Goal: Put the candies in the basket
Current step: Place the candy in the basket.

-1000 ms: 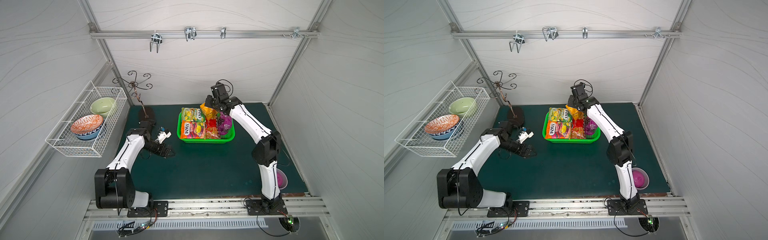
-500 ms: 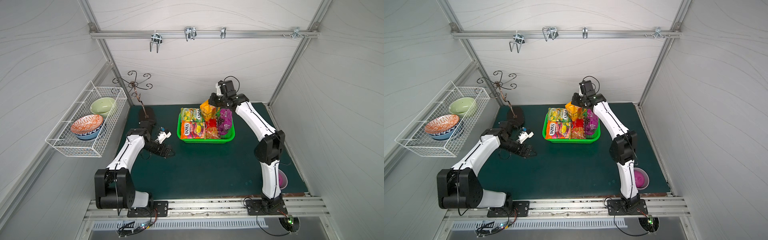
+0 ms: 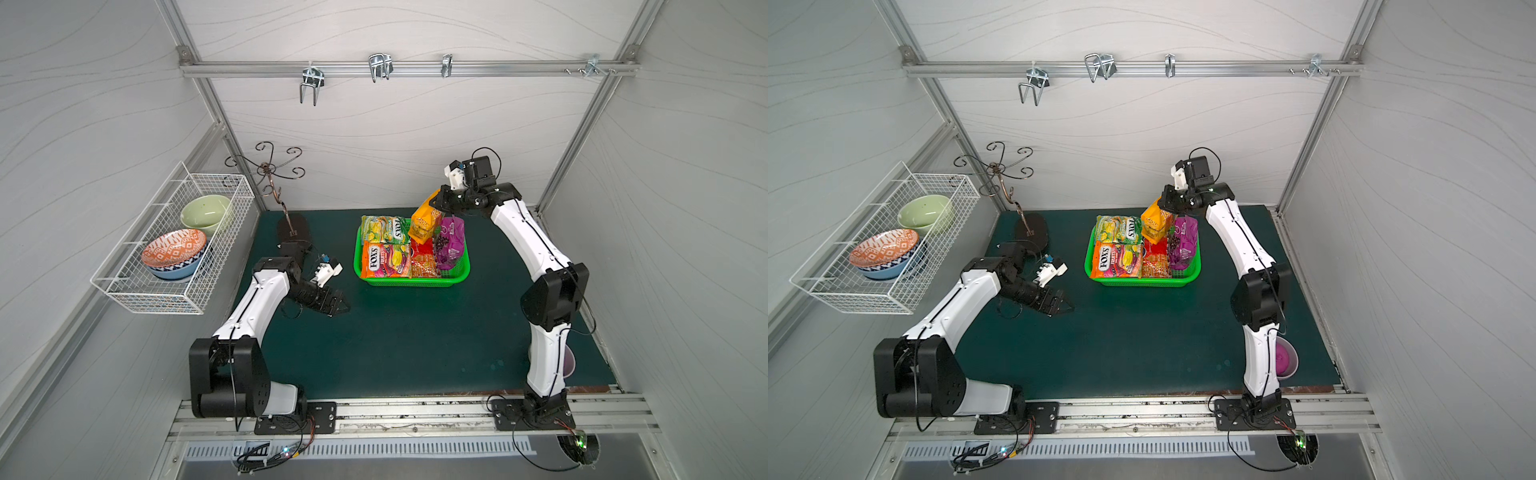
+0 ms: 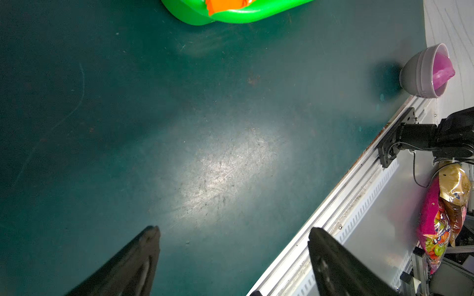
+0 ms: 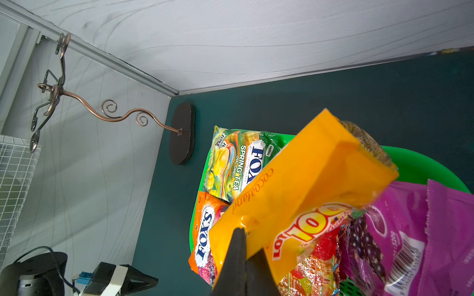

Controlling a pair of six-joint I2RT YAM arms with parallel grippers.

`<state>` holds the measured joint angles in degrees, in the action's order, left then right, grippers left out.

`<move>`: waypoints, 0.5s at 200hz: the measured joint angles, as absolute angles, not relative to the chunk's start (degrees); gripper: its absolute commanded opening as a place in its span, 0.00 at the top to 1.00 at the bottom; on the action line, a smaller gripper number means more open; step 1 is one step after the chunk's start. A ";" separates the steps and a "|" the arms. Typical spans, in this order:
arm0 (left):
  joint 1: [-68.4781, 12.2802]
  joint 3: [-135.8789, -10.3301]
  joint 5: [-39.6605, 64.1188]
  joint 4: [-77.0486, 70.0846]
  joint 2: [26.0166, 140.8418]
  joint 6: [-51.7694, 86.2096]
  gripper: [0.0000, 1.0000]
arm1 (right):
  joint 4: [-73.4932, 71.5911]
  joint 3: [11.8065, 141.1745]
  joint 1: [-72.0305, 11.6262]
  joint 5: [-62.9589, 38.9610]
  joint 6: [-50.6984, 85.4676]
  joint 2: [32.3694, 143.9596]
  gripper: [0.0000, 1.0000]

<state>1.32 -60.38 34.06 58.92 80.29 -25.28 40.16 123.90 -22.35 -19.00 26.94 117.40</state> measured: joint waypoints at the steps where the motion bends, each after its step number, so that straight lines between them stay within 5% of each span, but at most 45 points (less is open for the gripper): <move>1: 1.32 -60.38 34.06 58.92 80.29 -25.26 0.06 | 40.12 123.90 -22.37 -18.98 27.03 117.40 1.00; 100: 1.32 -60.03 34.09 58.48 80.01 -25.08 0.06 | 33.87 124.79 -32.75 11.86 37.82 117.38 1.00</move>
